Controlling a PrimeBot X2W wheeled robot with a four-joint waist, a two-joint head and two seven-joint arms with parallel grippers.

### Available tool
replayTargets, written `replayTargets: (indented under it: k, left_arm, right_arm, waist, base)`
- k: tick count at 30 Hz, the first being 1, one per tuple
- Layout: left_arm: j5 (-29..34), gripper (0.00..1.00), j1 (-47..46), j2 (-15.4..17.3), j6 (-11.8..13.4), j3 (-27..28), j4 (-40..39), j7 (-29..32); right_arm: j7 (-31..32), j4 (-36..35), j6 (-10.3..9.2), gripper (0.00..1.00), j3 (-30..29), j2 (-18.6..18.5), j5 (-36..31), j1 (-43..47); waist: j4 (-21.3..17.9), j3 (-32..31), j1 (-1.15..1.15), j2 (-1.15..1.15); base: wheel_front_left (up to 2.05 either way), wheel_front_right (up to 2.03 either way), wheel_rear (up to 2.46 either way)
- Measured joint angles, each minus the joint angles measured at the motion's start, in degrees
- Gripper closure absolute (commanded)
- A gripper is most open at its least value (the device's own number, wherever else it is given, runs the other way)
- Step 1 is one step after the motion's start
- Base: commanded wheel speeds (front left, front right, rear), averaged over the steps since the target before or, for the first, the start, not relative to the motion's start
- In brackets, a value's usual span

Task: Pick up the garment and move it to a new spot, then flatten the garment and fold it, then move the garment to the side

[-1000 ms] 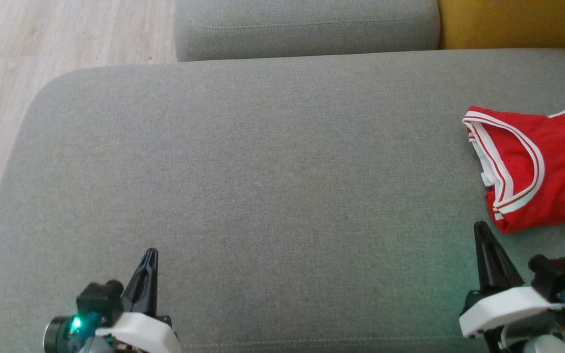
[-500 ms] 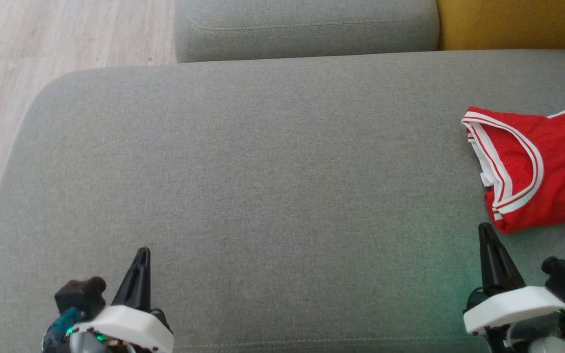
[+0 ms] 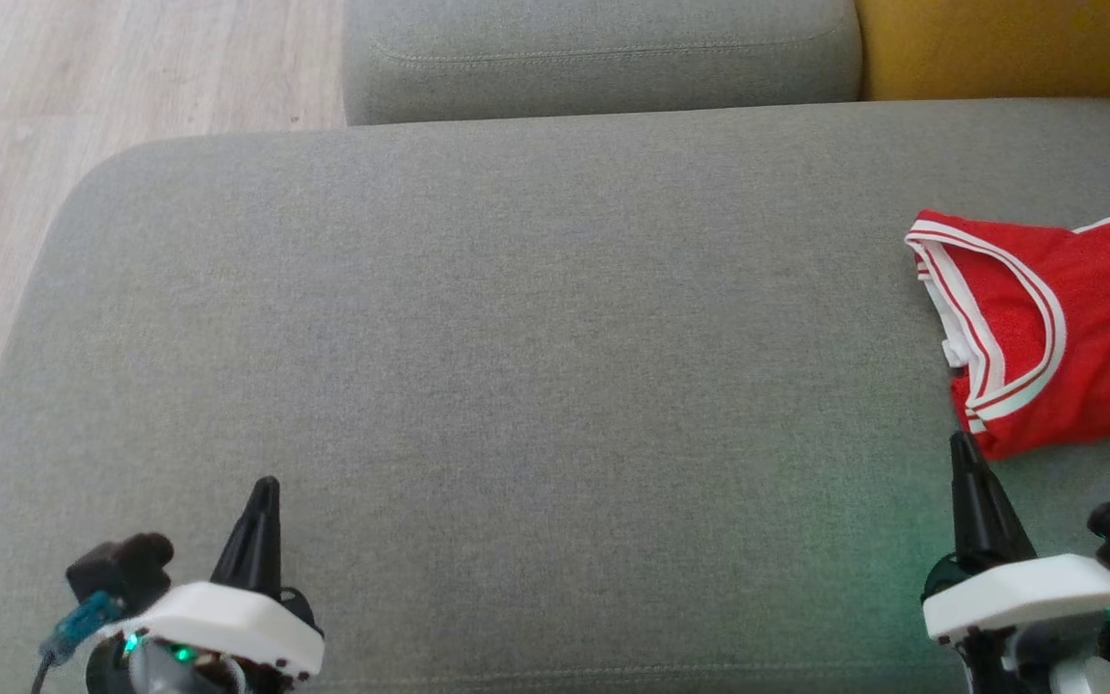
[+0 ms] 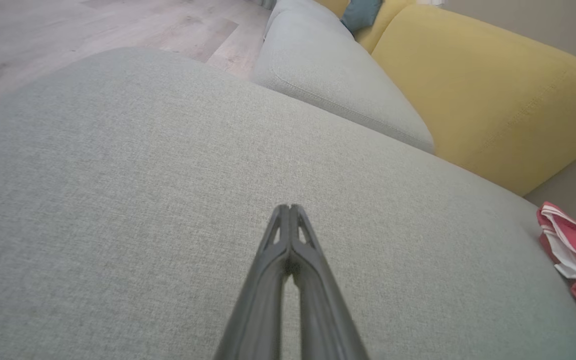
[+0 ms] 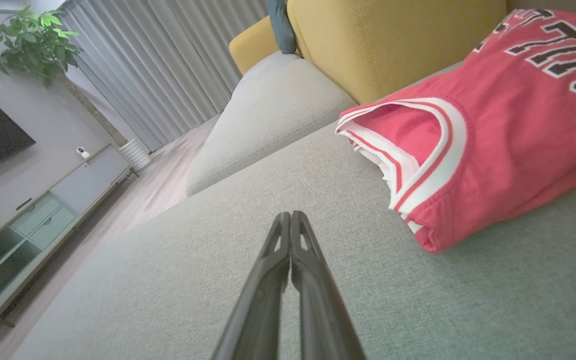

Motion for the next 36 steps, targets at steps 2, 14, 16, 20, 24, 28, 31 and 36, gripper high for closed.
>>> replayTargets:
  k: [2, 14, 16, 20, 24, 28, 31, 36]
  left_arm:
    - [-1.34, 1.0, -0.01, -0.07, -0.31, 0.14, 0.19, 0.34]
    - [-8.42, 1.0, -0.25, -0.86, -1.24, 1.88, 0.63, 1.85]
    - [-9.67, 1.0, -0.4, -0.98, -1.42, 2.02, 0.65, 2.29]
    - [-12.21, 1.0, -0.86, -1.21, -1.6, 2.31, 0.93, 2.79]
    - [-14.73, 1.0, -1.25, -1.42, -1.99, 3.21, 0.98, 3.36]
    - [-17.31, 1.0, -1.29, -1.53, -2.44, 3.87, 1.1, 3.9]
    - [-19.27, 1.0, -1.4, -1.68, -2.52, 4.07, 1.19, 4.37]
    - [-22.5, 1.0, -1.72, -1.97, -3.01, 4.91, 1.27, 5.01]
  right_arm:
    - [0.21, 0.19, 0.0, 1.0, -0.04, -0.01, 1.43, 0.0]
    - [1.01, 1.2, 0.0, 1.0, -0.29, -0.04, 8.96, -0.97]
    - [1.07, 1.22, 0.0, 1.0, -0.34, -0.05, 10.32, -1.31]
    - [1.23, 1.54, 0.0, 1.0, -0.45, -0.07, 13.03, -1.31]
    - [1.26, 1.75, 0.0, 1.0, -0.55, -0.08, 15.74, -1.33]
    - [1.75, 2.04, 0.0, 1.0, -0.73, -0.09, 18.55, -1.47]
    - [1.76, 2.44, 0.0, 1.0, -0.86, -0.09, 20.51, -2.16]
    - [2.27, 2.69, 0.0, 1.0, -1.12, -0.11, 23.86, -2.58]
  waist:
    - [-0.01, -0.02, 0.0, 0.0]
    - [-0.05, -0.15, 0.0, 0.0]
    - [-0.06, -0.17, 0.0, 0.0]
    - [-0.07, -0.22, 0.0, 0.0]
    - [-0.09, -0.26, 0.0, 0.0]
    - [-0.1, -0.31, 0.0, 0.0]
    - [-0.11, -0.34, 0.0, 0.0]
    - [-0.13, -0.4, 0.0, 0.0]
  base:
    - [0.0, 0.0, 0.0]
    - [0.0, 0.0, 0.0]
    - [0.0, 0.0, 0.0]
    - [0.0, 0.0, 0.0]
    - [0.0, 0.0, 0.0]
    - [0.0, 0.0, 0.0]
    - [0.0, 0.0, 0.0]
    - [0.0, 0.0, 0.0]
